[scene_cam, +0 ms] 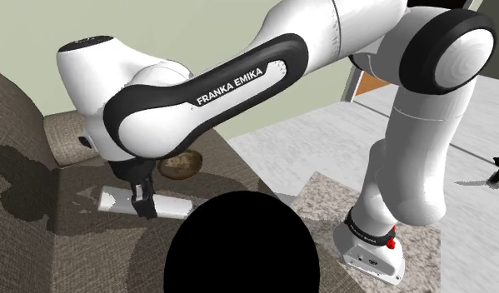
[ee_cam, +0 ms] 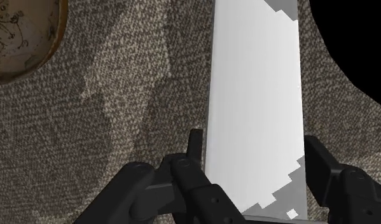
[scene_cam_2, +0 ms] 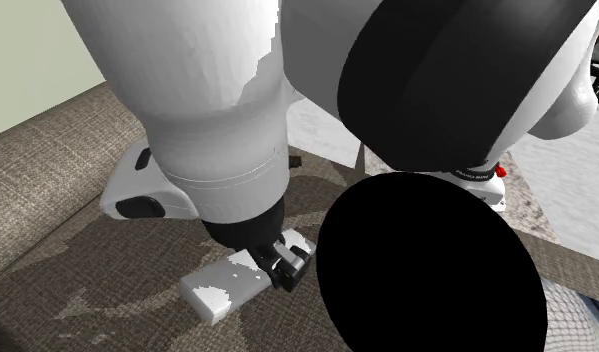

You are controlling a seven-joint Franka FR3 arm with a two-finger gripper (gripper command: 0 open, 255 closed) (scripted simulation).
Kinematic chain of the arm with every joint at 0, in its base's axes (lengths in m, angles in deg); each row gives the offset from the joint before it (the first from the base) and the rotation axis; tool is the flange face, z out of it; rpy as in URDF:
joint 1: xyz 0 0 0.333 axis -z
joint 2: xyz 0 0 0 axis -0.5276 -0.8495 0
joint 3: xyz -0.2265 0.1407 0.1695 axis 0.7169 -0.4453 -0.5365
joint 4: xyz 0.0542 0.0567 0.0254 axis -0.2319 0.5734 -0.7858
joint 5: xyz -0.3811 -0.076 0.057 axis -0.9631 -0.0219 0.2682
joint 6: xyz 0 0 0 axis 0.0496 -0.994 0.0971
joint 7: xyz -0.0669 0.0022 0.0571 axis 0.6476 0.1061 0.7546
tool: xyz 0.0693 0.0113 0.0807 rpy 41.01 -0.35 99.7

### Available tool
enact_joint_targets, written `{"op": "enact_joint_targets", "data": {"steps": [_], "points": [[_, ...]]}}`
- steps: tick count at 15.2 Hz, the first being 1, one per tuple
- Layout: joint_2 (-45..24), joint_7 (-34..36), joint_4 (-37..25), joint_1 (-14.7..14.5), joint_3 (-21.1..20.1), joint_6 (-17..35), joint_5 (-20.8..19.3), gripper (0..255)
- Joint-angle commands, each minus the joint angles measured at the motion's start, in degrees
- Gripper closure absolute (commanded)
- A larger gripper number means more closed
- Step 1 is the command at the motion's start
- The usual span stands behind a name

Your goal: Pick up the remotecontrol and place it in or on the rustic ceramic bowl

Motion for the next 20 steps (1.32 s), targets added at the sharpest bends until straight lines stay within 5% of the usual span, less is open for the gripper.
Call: {"op": "enact_joint_targets", "data": {"steps": [1, 17, 20], "points": [[0.2, -2.3, 0.1, 1.4, 0.8, -0.1, 0.3, 255], [-5.5, -21.8, -8.5, 12.9, 8.5, -3.1, 0.6, 255], [-6.0, -21.8, -6.8, 12.9, 8.5, -0.9, 0.5, 255]]}}
